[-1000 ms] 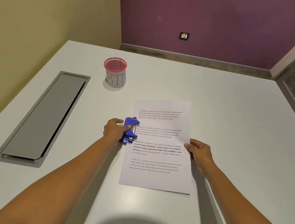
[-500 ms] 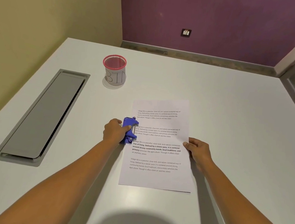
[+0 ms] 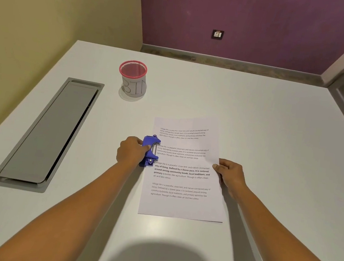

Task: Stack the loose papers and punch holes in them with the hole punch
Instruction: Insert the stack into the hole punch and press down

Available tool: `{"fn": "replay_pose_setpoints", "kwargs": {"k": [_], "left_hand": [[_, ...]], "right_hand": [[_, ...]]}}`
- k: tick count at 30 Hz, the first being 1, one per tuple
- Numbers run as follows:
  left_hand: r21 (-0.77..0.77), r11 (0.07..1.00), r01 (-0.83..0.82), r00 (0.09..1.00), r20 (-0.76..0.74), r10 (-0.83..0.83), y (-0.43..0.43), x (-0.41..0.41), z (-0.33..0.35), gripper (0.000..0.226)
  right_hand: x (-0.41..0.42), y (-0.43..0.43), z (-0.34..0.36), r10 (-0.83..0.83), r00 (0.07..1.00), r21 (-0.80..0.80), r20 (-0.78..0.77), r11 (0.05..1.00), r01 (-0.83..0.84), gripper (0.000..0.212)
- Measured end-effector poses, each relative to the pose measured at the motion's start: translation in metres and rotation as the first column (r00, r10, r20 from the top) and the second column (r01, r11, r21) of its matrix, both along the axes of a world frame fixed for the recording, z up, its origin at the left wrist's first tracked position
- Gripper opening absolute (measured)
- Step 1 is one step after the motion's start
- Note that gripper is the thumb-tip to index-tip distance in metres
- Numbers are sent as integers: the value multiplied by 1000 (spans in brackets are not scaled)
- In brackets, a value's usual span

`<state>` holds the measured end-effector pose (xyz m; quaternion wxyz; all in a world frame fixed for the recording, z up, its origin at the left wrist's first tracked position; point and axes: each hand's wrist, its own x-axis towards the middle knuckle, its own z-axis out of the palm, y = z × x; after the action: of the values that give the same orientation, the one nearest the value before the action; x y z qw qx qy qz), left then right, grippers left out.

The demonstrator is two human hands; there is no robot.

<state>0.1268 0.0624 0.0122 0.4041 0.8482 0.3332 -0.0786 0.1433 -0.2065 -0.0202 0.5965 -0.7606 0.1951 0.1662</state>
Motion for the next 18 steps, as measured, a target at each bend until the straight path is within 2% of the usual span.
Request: {"fn": "replay_pose_setpoints", "kwargs": {"k": [9, 14, 18], "left_hand": [[-30, 999, 13, 1000, 3, -13, -1, -3, 1, 33], [-41, 999, 11, 1000, 10, -11, 1, -5, 2, 24], [-45, 999, 13, 1000, 11, -12, 1, -6, 3, 22]], "right_hand": [[-1, 3, 5, -5, 1000, -92, 24, 996, 7, 25], [-2, 12, 6, -41, 992, -219, 121, 973, 67, 37], [-8, 21, 10, -11, 984, -279, 180, 958, 62, 30]]}}
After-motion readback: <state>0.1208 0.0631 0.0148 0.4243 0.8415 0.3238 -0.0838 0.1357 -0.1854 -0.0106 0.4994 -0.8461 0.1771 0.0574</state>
